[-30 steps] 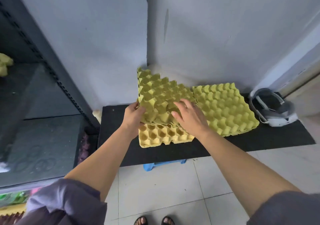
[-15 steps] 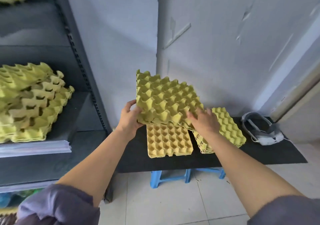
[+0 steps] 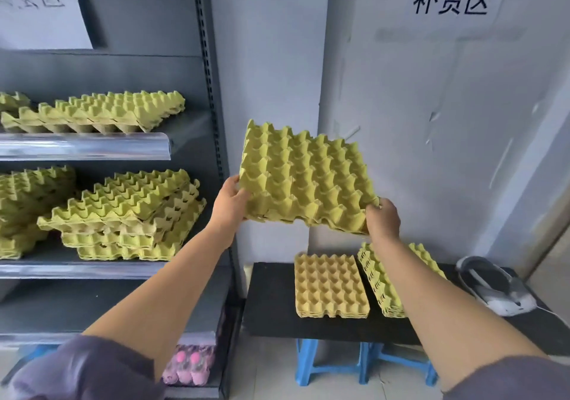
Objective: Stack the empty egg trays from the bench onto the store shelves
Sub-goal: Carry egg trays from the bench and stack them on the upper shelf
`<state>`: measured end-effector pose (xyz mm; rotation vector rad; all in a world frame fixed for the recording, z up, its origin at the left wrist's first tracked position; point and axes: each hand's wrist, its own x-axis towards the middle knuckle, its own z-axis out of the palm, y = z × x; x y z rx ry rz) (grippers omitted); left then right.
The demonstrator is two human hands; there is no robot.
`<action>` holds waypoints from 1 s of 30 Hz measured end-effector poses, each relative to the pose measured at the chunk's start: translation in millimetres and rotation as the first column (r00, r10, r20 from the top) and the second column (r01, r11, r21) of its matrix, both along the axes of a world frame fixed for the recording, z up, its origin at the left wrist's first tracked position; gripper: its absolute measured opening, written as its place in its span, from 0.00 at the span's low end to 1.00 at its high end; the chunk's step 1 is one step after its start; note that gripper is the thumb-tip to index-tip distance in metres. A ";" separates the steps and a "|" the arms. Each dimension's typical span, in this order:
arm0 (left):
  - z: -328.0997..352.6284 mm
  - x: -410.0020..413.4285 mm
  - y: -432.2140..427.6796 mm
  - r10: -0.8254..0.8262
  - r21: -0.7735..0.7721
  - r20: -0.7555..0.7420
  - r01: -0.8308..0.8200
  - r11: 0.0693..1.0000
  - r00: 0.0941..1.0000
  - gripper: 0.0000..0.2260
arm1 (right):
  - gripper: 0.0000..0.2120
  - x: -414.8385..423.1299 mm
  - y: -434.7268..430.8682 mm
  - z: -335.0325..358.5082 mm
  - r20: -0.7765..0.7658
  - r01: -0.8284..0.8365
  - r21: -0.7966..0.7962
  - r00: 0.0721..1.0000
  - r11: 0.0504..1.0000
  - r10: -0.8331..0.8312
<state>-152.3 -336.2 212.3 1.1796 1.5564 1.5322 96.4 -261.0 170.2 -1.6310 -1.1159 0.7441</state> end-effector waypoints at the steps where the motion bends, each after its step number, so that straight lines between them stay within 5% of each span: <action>1: 6.5 -5.7 -3.4 0.015 0.029 -0.087 -0.013 0.999 0.996 0.14 | 0.08 -6.0 -4.2 7.5 -0.008 0.000 0.031 1.000 1.000 0.001; 4: 24.2 -27.3 -14.4 0.059 0.113 -0.240 -0.033 0.993 0.969 0.12 | 0.10 -29.5 -18.0 32.4 -0.024 0.001 0.114 1.000 0.993 0.002; 8: 45.1 -71.9 -34.8 0.078 0.166 -0.245 -0.037 0.985 0.967 0.13 | 0.11 -75.6 -34.9 50.7 -0.076 0.011 0.192 0.997 0.981 0.004; 16: 65.9 -177.7 -86.7 0.100 0.218 -0.208 -0.053 0.975 0.973 0.38 | 0.20 -186.6 -64.1 74.9 -0.132 -0.017 0.304 0.989 0.953 0.060; 30: 90.3 -374.2 -70.7 0.494 0.344 -0.103 -0.435 0.832 0.863 0.27 | 0.22 -401.4 -31.4 143.9 0.154 -0.295 0.461 0.955 0.837 0.252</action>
